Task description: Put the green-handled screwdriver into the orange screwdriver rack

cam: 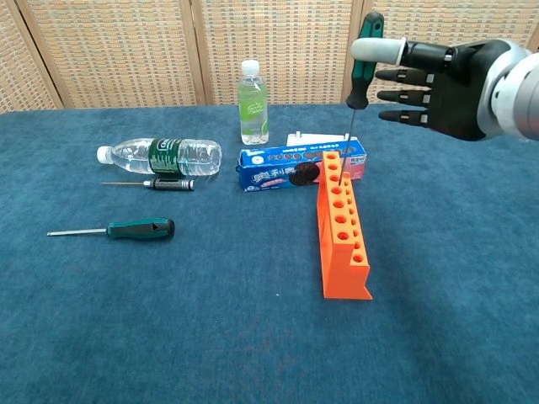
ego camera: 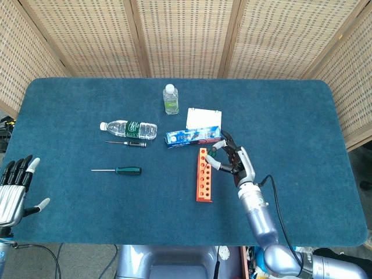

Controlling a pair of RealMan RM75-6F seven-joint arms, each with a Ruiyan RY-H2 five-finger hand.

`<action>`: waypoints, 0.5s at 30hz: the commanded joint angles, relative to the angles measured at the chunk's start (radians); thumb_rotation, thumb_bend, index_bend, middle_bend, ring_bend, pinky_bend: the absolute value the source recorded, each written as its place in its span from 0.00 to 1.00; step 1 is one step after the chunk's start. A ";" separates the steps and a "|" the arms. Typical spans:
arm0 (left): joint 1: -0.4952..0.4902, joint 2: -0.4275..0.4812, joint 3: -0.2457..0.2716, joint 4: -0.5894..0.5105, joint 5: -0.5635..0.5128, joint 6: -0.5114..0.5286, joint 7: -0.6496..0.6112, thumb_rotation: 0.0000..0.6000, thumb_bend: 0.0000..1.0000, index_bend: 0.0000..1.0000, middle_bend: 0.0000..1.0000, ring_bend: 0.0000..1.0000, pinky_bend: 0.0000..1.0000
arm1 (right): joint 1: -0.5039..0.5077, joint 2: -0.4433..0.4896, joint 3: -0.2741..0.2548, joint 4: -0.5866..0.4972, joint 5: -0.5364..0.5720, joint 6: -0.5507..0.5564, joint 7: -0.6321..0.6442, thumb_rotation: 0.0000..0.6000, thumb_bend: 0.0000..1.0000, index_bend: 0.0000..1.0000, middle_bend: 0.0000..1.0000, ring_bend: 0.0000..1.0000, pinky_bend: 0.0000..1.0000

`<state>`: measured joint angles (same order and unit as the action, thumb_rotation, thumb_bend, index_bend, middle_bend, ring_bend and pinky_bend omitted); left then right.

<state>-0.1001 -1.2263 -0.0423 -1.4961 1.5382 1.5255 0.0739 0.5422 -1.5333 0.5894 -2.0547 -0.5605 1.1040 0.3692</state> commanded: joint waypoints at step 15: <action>-0.001 -0.001 0.003 -0.001 0.002 -0.002 0.003 1.00 0.00 0.00 0.00 0.00 0.00 | -0.018 -0.006 -0.029 0.048 -0.020 -0.046 0.047 1.00 0.22 0.67 0.03 0.00 0.00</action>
<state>-0.1013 -1.2277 -0.0396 -1.4967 1.5406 1.5233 0.0768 0.5249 -1.5383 0.5622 -2.0086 -0.5790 1.0593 0.4146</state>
